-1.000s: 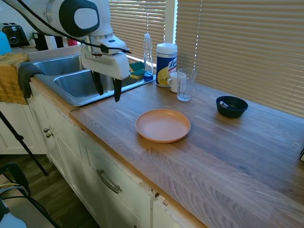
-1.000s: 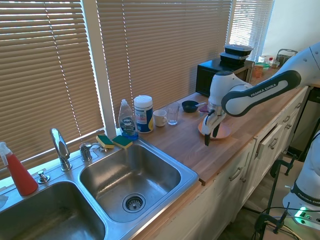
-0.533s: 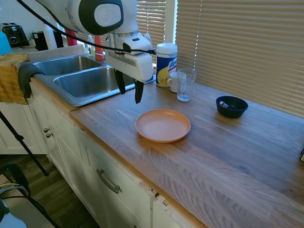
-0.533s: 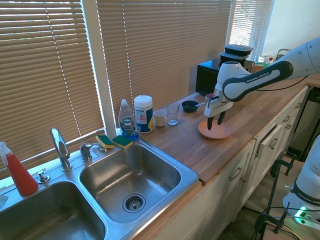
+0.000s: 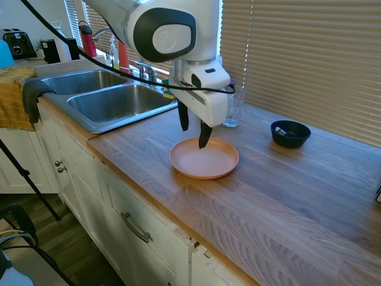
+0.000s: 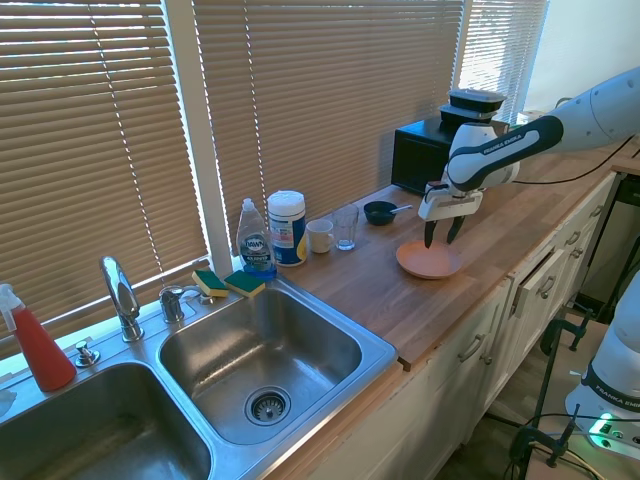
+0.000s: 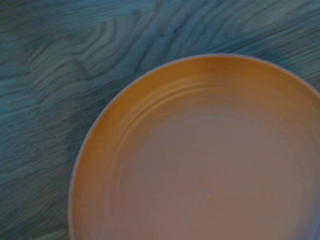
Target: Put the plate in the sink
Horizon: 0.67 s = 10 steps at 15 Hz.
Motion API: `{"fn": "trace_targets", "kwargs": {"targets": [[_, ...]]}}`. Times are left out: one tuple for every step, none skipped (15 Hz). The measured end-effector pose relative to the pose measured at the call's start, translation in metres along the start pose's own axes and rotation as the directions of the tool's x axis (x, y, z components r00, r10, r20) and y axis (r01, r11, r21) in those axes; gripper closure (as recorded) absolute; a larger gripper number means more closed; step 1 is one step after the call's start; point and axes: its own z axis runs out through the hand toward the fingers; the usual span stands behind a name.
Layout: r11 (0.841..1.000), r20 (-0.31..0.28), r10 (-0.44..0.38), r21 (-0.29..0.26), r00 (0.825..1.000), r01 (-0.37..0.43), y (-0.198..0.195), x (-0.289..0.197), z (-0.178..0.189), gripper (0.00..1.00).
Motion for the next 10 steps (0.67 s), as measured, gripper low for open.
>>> {"fn": "trace_targets", "kwargs": {"targets": [[1.000,0.000,0.026,0.000,1.000,-0.026,0.006,0.011,0.000,0.00],[0.999,0.004,0.050,0.002,0.999,-0.050,0.014,0.022,0.002,0.00],[0.997,0.013,0.074,0.004,0.997,-0.075,0.021,0.032,0.005,0.00],[0.996,0.021,0.093,0.003,0.995,-0.093,0.027,0.042,0.010,0.00],[0.995,0.032,0.103,0.004,0.994,-0.104,0.032,0.049,0.017,0.00],[0.994,0.044,0.107,0.009,0.993,-0.107,0.034,0.055,0.026,0.00],[0.994,0.056,0.106,0.013,0.993,-0.107,0.034,0.060,0.036,0.00],[0.994,0.065,0.104,0.016,0.992,-0.105,0.032,0.063,0.045,0.00],[0.994,0.074,0.103,0.017,0.992,-0.104,0.030,0.066,0.053,0.00],[0.994,0.083,0.102,0.020,0.991,-0.104,0.028,0.069,0.059,1.00]]}}
